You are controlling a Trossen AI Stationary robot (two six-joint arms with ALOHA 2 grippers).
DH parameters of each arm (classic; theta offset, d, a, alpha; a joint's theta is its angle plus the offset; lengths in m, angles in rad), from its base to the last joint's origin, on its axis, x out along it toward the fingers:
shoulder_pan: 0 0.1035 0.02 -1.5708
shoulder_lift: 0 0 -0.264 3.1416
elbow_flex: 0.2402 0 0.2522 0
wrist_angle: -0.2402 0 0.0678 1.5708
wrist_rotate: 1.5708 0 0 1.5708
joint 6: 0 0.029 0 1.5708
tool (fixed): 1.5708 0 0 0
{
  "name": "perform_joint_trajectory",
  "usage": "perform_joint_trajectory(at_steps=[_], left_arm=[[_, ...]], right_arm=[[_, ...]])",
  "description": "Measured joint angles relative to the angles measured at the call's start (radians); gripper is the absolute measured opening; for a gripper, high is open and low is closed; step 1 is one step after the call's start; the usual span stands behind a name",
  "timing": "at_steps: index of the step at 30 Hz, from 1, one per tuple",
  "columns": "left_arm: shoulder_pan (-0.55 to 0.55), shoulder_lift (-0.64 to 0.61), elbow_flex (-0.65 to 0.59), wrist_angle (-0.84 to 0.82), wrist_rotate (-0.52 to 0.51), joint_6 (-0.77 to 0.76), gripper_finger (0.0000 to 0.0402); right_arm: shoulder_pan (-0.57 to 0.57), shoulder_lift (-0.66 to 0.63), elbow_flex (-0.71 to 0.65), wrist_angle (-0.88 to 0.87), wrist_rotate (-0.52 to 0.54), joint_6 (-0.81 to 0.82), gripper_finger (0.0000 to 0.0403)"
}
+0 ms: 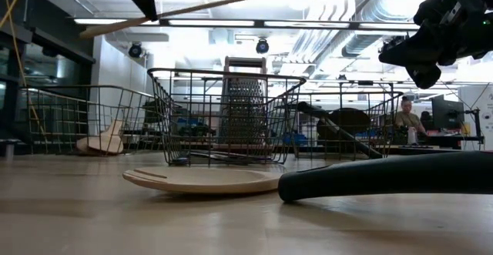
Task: Pick & Place Kitchen Items
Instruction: Put the bottom brown serving spoon into the left wire basket
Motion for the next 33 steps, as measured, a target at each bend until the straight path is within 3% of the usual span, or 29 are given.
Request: perform_joint_trajectory(at_steps=[8,17,33], left_arm=[[0.256,-0.078,-0.038,-0.032,-0.007,-0.059,0.0086],[0.498,-0.156,-0.181,0.168,0.051,-0.158,0.0086],[0.687,-0.307,-0.523,0.461,0.132,-0.459,0.0086]], right_arm=[[0.0,0.0,0.0,0.0,0.0,0.0,0.0002],[0.0,0.0,0.0,0.0,0.0,0.0,0.0002],[0.0,0.0,0.0,0.0,0.0,0.0,0.0002]])
